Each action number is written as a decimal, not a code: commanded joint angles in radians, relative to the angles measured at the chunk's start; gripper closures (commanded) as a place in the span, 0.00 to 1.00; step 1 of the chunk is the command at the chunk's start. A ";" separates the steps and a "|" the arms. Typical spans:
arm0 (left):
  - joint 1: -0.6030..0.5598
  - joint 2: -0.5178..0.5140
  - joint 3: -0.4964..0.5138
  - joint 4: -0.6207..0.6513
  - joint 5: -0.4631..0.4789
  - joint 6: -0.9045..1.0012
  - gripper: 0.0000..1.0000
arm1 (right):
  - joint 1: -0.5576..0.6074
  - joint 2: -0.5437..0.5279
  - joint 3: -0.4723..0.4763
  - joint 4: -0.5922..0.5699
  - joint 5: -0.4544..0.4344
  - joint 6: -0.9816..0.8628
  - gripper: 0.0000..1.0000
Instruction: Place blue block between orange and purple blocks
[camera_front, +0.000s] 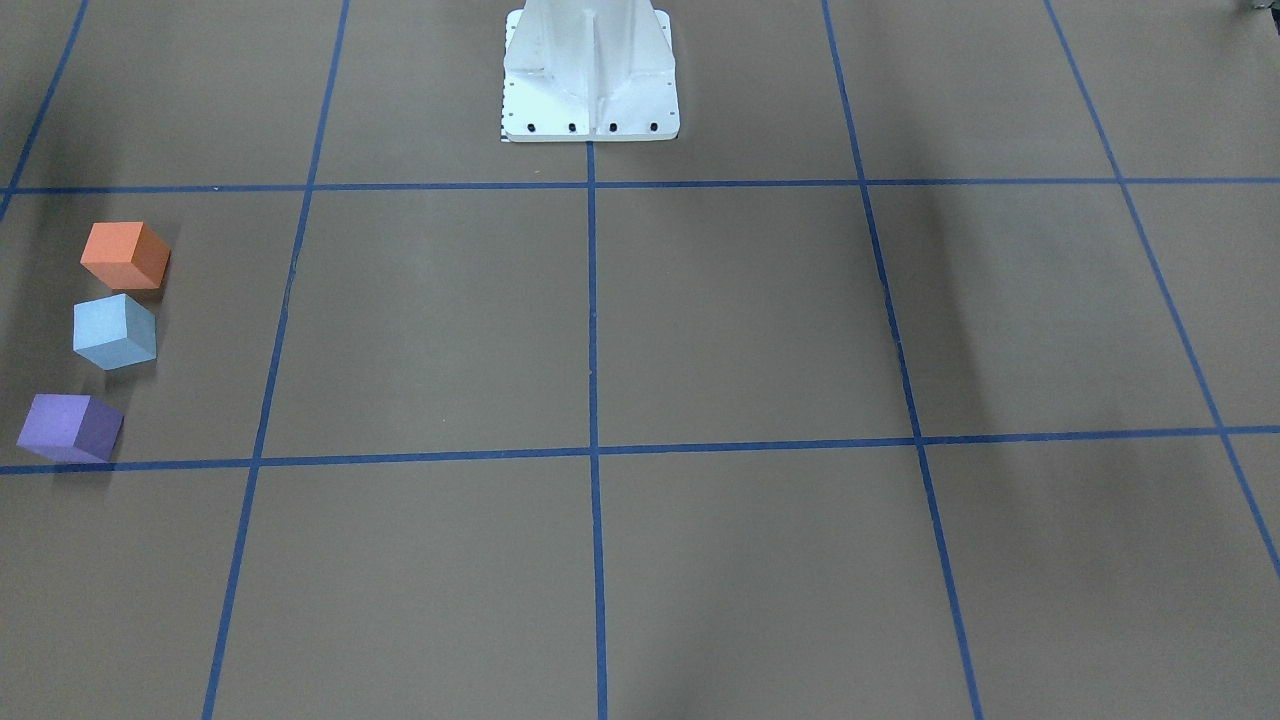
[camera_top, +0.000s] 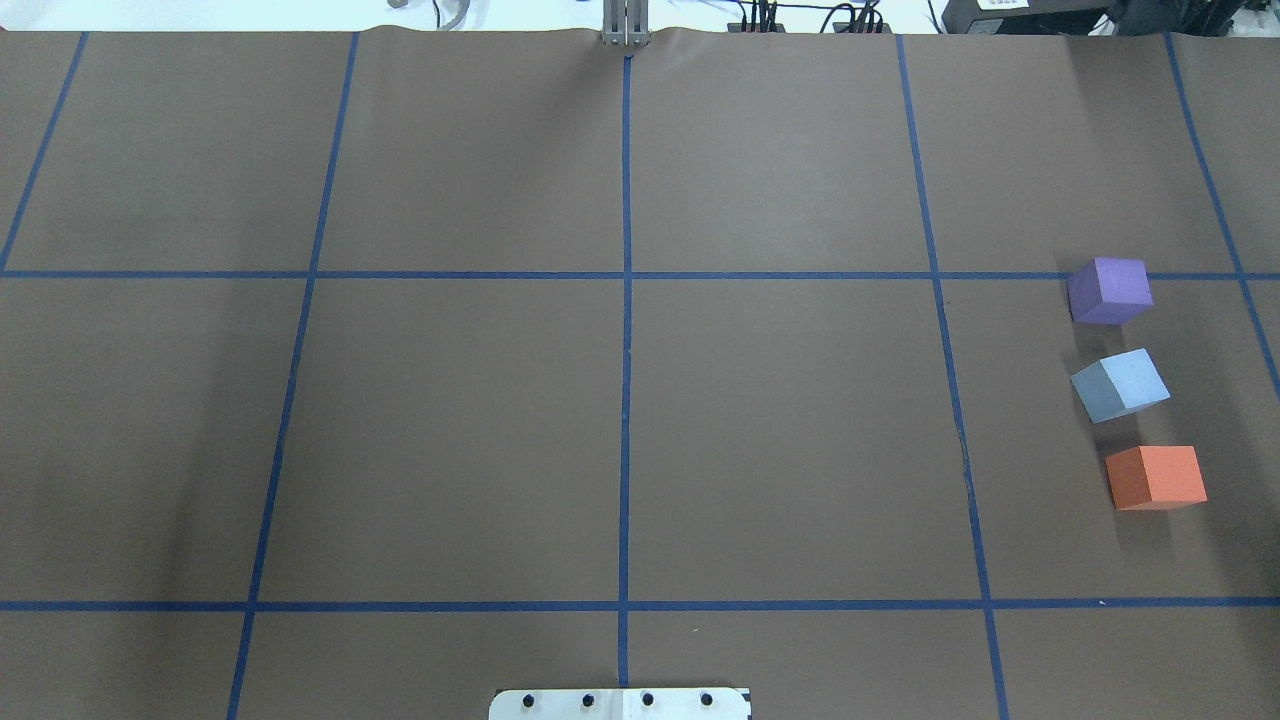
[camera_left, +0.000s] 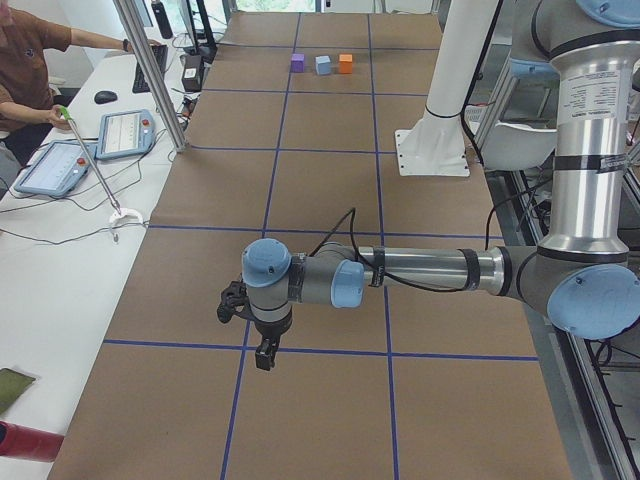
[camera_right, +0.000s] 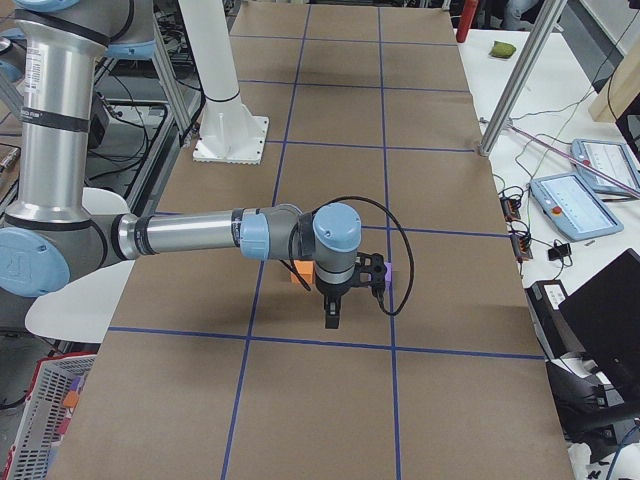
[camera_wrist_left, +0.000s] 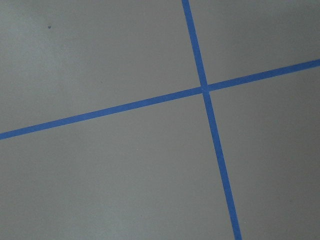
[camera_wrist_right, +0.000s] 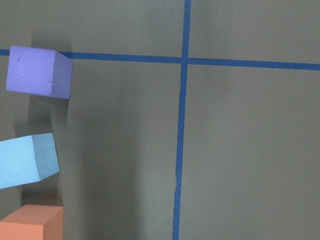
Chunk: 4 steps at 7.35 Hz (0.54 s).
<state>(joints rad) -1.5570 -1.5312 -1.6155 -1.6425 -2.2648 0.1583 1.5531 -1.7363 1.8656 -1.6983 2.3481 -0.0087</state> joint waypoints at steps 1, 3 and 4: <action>0.000 0.000 0.000 0.000 -0.002 0.001 0.00 | -0.001 0.003 -0.006 -0.017 -0.004 -0.034 0.00; 0.000 0.002 -0.001 0.001 -0.002 0.007 0.00 | -0.001 0.003 -0.017 -0.018 -0.004 -0.100 0.00; 0.000 -0.001 -0.004 0.003 -0.001 0.004 0.00 | -0.001 0.003 -0.025 -0.017 -0.004 -0.102 0.00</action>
<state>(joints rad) -1.5570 -1.5303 -1.6174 -1.6416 -2.2669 0.1638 1.5524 -1.7331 1.8487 -1.7154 2.3444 -0.0968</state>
